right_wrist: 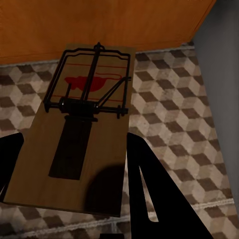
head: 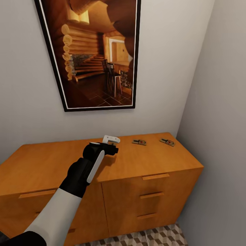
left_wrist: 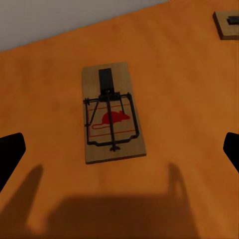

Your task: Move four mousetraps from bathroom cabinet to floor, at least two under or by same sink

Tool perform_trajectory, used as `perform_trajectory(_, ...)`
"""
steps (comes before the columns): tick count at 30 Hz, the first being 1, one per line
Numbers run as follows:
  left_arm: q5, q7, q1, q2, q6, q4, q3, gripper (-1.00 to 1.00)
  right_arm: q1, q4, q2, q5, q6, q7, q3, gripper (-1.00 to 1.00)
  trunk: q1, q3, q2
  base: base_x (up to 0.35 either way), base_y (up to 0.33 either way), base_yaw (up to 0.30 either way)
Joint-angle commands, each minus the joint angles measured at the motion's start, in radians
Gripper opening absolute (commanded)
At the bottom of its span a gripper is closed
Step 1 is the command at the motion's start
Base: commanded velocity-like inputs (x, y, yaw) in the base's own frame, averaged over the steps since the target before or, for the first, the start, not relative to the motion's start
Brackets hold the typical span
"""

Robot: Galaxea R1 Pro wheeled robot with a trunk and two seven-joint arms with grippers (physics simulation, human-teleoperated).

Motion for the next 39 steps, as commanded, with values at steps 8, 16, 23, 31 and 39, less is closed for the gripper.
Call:
perform_trajectory(8,0.010,0.009,-0.001,0.000,0.003,-0.001,-0.002,1.00,-0.001,0.001,0.000,0.006,-0.003,0.004,-0.008,-1.00,0.000,-0.001,-0.001,0.083,-0.067,0.000)
perform_trajectory(16,0.010,0.009,-0.001,0.001,0.003,-0.001,-0.002,1.00,-0.001,0.001,0.000,0.006,-0.003,0.004,-0.008,-1.00,0.000,-0.001,-0.001,0.094,-0.053,0.000)
perform_trajectory(23,0.010,0.009,-0.001,0.001,0.003,-0.001,-0.002,1.00,-0.001,0.001,0.000,0.006,-0.003,0.004,-0.008,-1.00,0.000,-0.001,-0.001,0.010,-0.005,0.000)
perform_trajectory(31,0.010,0.009,-0.001,0.001,0.003,-0.001,-0.002,1.00,-0.001,0.001,0.000,0.006,-0.003,0.004,-0.007,-1.00,0.000,-0.001,-0.001,0.001,0.013,0.000)
perform_trajectory(39,0.009,0.009,-0.001,0.003,0.003,-0.001,-0.002,1.00,-0.001,0.001,0.005,0.006,-0.003,0.004,-0.007,-1.00,0.000,-0.001,-0.001,0.000,0.015,0.000)
